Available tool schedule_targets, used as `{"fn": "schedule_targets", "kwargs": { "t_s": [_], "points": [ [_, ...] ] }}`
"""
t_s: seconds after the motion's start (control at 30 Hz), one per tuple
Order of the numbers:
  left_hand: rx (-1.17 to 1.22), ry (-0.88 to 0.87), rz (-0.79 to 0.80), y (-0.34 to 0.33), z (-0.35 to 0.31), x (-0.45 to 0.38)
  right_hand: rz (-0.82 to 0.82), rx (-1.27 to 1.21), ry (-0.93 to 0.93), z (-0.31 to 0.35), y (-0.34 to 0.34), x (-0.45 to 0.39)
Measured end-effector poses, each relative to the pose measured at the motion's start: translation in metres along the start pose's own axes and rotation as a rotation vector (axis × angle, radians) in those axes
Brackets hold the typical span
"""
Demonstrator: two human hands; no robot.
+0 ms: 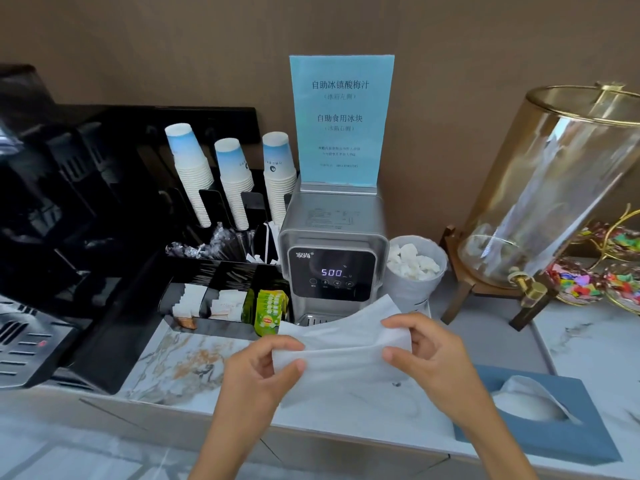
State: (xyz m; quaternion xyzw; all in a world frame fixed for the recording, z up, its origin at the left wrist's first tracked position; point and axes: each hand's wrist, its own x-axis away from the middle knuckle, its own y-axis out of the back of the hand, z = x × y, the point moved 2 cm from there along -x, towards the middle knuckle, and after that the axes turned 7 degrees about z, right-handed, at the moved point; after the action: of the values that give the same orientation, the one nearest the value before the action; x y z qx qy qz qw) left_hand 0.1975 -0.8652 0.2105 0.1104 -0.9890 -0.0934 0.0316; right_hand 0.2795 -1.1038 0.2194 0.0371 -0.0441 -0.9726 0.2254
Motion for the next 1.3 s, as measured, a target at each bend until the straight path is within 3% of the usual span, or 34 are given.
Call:
{"fn": "schedule_targets", "kwargs": {
  "t_s": [0.5,0.67,0.87,1.0,1.13,1.3],
  "points": [
    [-0.038,-0.006,-0.161,0.021,0.011,0.006,-0.067,0.221,0.116,-0.012,-0.016,-0.021],
    [0.129,0.075,-0.171,0.031,0.028,0.013,-0.060,0.113,0.025,-0.026,-0.040,-0.028],
    [0.342,0.228,-0.285,0.038,0.065,0.014,-0.026,0.174,-0.080,-0.055,-0.069,-0.044],
    [0.486,0.393,-0.310,0.040,0.100,0.028,0.057,0.160,-0.164,-0.079,-0.083,-0.041],
    [0.437,0.526,-0.267,0.032,0.135,0.053,0.177,0.214,-0.228,-0.105,-0.084,-0.042],
    [0.331,0.571,-0.439,0.011,0.173,0.059,0.388,0.264,-0.255,-0.135,-0.082,-0.068]
  ]
}}
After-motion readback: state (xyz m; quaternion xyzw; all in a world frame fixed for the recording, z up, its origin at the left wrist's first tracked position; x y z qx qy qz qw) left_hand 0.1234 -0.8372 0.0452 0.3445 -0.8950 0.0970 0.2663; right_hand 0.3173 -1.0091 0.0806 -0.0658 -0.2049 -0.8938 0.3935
